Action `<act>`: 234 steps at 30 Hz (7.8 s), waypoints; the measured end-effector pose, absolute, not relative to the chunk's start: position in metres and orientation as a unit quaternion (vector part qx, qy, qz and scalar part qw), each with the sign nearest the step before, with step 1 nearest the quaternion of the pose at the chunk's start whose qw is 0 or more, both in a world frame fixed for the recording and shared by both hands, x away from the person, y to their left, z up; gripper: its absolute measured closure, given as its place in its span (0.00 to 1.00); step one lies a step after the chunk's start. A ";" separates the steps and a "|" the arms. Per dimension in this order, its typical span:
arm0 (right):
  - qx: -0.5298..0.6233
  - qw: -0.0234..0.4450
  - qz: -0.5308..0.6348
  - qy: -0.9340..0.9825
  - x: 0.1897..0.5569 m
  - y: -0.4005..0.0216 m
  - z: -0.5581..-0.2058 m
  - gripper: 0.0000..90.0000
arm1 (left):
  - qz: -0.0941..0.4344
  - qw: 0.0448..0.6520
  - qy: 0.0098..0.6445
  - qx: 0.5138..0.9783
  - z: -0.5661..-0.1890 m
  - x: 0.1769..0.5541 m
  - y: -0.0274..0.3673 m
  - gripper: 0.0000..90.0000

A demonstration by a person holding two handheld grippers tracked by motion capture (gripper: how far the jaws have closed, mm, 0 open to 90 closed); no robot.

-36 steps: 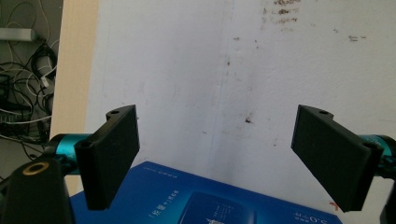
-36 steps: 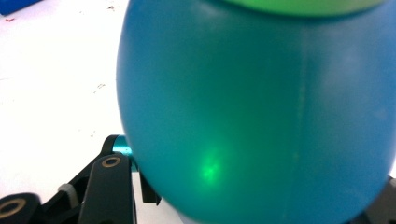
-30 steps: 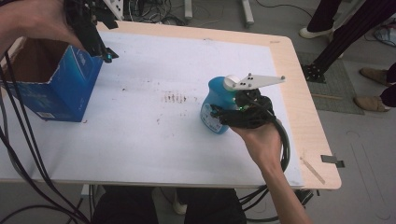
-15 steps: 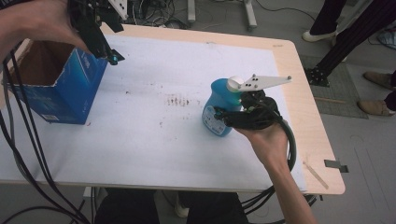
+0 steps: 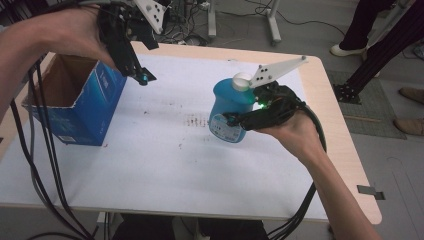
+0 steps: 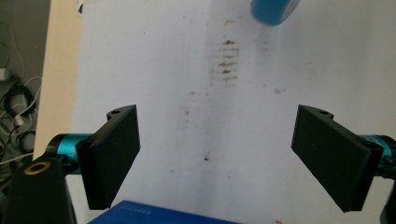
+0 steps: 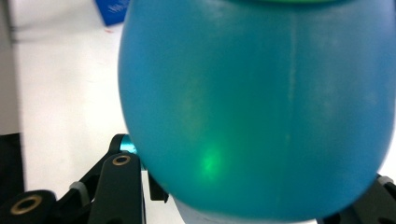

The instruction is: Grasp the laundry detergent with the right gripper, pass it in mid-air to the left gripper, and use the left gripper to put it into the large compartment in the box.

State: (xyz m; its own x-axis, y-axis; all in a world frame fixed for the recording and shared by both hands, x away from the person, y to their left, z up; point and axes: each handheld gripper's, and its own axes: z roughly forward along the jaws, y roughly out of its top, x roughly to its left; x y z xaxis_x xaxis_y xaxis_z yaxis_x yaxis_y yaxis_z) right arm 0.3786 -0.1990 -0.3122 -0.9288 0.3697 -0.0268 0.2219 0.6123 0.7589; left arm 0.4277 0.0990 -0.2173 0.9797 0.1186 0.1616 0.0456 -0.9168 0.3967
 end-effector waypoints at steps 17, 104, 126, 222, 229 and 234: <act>0.010 0.013 0.421 0.907 0.406 -0.140 -0.292 0.53 | 0.041 0.199 0.020 0.979 -0.220 0.413 0.065 0.17; 0.013 0.017 0.422 0.906 0.411 -0.129 -0.301 0.51 | 0.034 0.231 -0.008 0.972 -0.222 0.409 0.023 0.43; 0.048 0.021 0.415 0.908 0.411 -0.144 -0.298 0.29 | 0.041 0.218 0.007 0.975 -0.209 0.411 0.044 0.43; 0.197 0.107 0.269 0.937 0.382 -0.272 -0.308 0.15 | 0.072 0.082 0.308 0.945 -0.217 0.423 0.247 0.43; 0.195 0.106 0.265 0.938 0.381 -0.271 -0.310 0.15 | 0.065 0.079 0.281 0.954 -0.237 0.423 0.251 0.43; 0.193 0.106 0.262 0.939 0.381 -0.270 -0.312 0.15 | 0.062 0.073 0.263 0.960 -0.248 0.423 0.251 0.43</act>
State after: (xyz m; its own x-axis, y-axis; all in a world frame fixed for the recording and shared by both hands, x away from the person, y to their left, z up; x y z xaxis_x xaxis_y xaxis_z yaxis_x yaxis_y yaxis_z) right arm 0.3805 -0.2696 -0.3118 -0.9029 0.4184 -0.0983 0.3069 0.7878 0.5340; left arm 0.4232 0.2511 -0.2478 0.8538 0.5143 0.0810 0.4962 -0.8509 0.1723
